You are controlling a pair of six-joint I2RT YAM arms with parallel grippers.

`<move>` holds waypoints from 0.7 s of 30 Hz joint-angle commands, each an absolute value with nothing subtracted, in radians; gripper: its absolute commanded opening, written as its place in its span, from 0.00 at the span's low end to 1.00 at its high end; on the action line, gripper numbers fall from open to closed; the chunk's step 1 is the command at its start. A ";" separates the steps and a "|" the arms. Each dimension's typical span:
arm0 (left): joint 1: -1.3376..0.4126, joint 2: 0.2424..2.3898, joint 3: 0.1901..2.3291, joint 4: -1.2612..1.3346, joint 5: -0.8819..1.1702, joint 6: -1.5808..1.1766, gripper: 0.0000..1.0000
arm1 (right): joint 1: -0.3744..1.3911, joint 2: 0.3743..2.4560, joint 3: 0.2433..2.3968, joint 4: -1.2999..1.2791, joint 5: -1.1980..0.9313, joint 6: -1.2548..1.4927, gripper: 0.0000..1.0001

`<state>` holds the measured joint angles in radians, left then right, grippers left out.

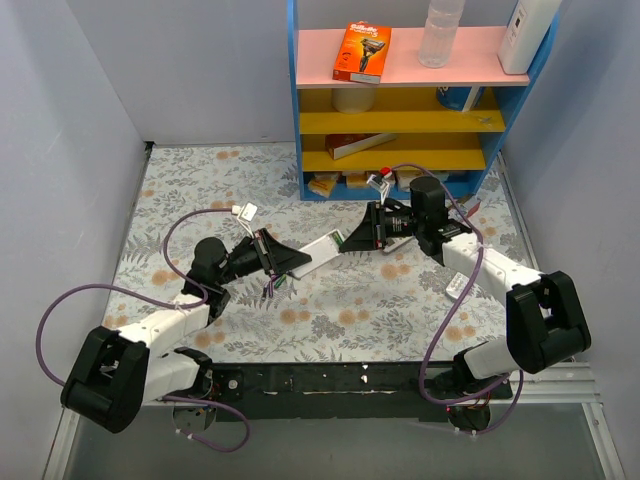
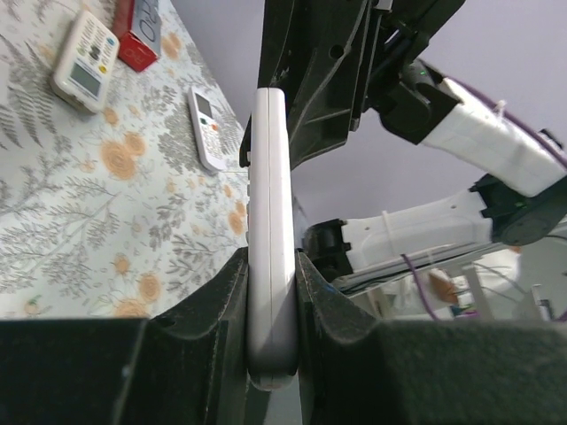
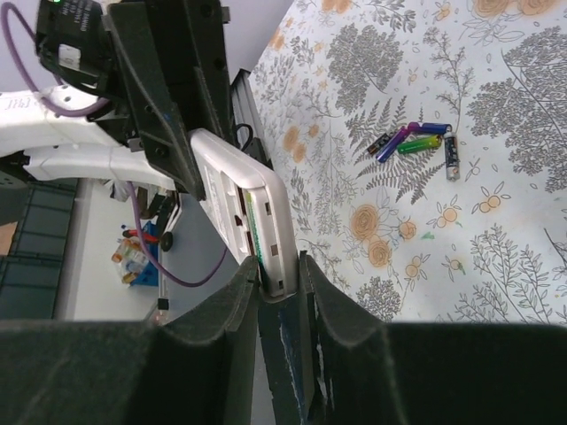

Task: Load the batteries into the remote control
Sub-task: Load the battery into the remote control.

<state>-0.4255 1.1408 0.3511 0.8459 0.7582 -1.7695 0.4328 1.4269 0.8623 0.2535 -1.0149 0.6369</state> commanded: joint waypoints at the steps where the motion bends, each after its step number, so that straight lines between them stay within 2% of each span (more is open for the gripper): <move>1: -0.460 1.040 0.452 0.617 0.825 -1.585 0.00 | 0.465 1.416 0.948 0.111 -0.852 0.499 0.08; 4: -0.459 1.014 0.471 0.444 0.737 -1.498 0.00 | 0.483 1.411 1.007 -0.044 -0.774 0.424 0.09; 7: -0.459 0.988 0.466 0.408 0.680 -1.471 0.00 | 0.512 1.436 1.089 -0.194 -0.659 0.348 0.10; 10: -0.459 0.968 0.453 0.381 0.606 -1.473 0.00 | 0.529 1.430 1.095 -0.203 -0.646 0.357 0.25; 11: -0.457 0.968 0.453 0.341 0.586 -1.473 0.00 | 0.534 1.413 1.103 -0.183 -0.643 0.363 0.37; 14: -0.451 0.968 0.442 0.264 0.514 -1.477 0.00 | 0.558 1.394 1.155 -0.193 -0.606 0.364 0.52; 17: -0.442 0.957 0.426 0.210 0.453 -1.479 0.00 | 0.577 1.387 1.190 -0.228 -0.557 0.356 0.59; 21: -0.433 0.901 0.405 0.121 0.336 -1.486 0.00 | 0.615 1.387 1.209 -0.265 -0.470 0.336 0.61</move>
